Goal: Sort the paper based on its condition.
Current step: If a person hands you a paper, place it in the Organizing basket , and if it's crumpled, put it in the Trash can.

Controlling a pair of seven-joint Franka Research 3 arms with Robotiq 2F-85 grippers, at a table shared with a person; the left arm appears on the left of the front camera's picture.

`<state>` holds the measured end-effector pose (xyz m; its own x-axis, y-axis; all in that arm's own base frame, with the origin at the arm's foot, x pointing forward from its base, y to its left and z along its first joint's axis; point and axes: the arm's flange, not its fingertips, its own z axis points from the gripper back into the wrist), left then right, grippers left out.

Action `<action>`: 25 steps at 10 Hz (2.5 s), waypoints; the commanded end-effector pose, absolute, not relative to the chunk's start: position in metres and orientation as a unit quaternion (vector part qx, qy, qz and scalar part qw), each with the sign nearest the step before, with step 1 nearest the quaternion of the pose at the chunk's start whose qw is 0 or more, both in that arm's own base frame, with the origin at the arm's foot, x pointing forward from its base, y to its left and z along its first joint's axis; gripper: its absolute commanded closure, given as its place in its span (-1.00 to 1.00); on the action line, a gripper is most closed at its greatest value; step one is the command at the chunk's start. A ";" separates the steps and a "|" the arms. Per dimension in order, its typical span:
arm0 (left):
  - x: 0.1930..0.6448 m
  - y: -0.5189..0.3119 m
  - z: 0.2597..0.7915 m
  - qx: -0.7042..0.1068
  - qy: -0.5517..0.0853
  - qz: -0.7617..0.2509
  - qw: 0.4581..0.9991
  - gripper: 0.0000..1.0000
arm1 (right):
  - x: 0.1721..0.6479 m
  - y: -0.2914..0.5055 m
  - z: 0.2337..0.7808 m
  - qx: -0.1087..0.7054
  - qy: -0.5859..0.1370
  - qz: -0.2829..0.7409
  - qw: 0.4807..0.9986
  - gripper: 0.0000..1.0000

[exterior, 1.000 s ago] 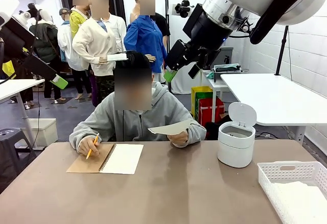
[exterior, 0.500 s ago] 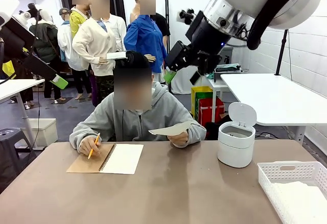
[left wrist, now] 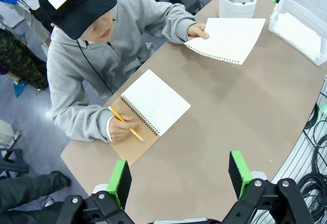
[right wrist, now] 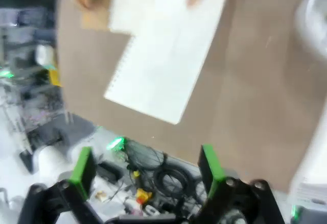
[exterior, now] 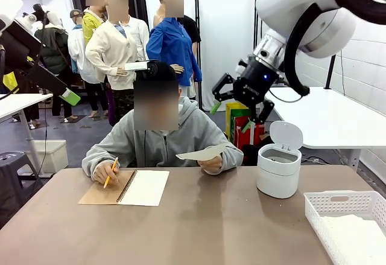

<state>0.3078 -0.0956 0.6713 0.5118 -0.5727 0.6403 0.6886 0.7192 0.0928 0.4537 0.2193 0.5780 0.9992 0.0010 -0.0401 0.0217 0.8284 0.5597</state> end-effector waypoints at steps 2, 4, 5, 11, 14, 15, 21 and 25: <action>0.308 -0.095 0.671 -0.089 -0.333 -0.365 0.865 -1.00 | 0.456 0.219 0.554 0.330 0.086 -0.087 0.936 -1.00; 0.308 -0.095 0.671 -0.089 -0.333 -0.365 0.865 -1.00 | 0.463 0.213 0.562 0.307 0.059 -0.053 0.948 -1.00; 0.308 -0.095 0.671 -0.089 -0.333 -0.365 0.865 -1.00 | 0.463 0.213 0.562 0.307 0.059 -0.053 0.948 -1.00; 0.308 -0.095 0.671 -0.089 -0.333 -0.365 0.865 -1.00 | 0.529 0.204 0.475 0.386 0.191 -0.187 0.883 -1.00; 0.308 -0.095 0.671 -0.089 -0.333 -0.365 0.865 -1.00 | 0.540 0.218 0.443 0.418 0.218 -0.214 0.856 -1.00; 0.308 -0.095 0.671 -0.089 -0.333 -0.365 0.865 -1.00 | 0.545 0.221 0.436 0.425 0.220 -0.220 0.850 -1.00; 0.308 -0.095 0.671 -0.089 -0.333 -0.365 0.865 -1.00 | 0.556 0.220 0.422 0.446 0.230 -0.209 0.840 0.16; 0.308 -0.095 0.671 -0.089 -0.333 -0.365 0.865 -1.00 | 0.556 0.222 0.422 0.448 0.243 -0.216 0.833 1.00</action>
<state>0.3079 -0.0957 0.6711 0.5122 -0.5729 0.6398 0.6882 0.7195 0.0933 0.5513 0.2201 0.4228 0.7997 -0.1638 -0.5776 0.5662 0.5258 0.6348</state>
